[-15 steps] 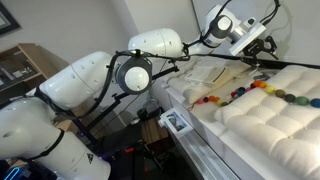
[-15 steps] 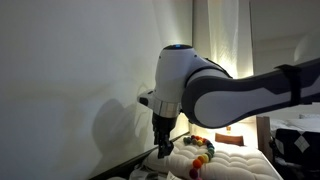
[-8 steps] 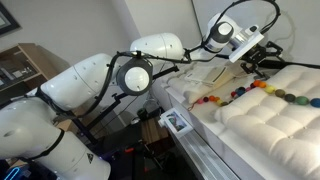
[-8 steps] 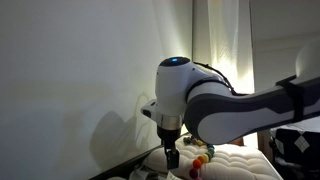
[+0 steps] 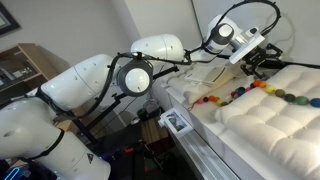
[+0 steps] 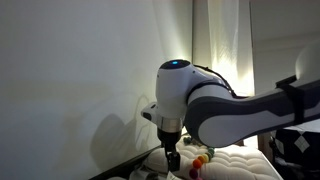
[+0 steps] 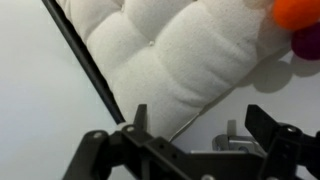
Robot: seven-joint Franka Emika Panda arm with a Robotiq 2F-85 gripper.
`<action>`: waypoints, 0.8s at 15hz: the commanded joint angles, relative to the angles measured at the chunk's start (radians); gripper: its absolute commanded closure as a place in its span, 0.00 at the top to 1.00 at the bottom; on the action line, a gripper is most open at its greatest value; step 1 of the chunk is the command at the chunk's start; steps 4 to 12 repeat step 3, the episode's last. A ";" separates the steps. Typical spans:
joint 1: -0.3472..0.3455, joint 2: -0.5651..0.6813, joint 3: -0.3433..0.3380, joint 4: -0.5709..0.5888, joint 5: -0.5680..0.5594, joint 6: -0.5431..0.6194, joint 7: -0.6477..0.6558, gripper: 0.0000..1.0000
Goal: Open the flip phone
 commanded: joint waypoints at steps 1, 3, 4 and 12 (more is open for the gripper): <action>0.000 0.000 -0.001 0.004 0.002 -0.003 -0.001 1.00; 0.000 0.000 -0.001 0.004 0.002 -0.003 -0.001 1.00; 0.000 0.000 -0.001 0.004 0.002 -0.003 -0.001 1.00; 0.000 0.000 -0.001 0.004 0.002 -0.003 -0.001 1.00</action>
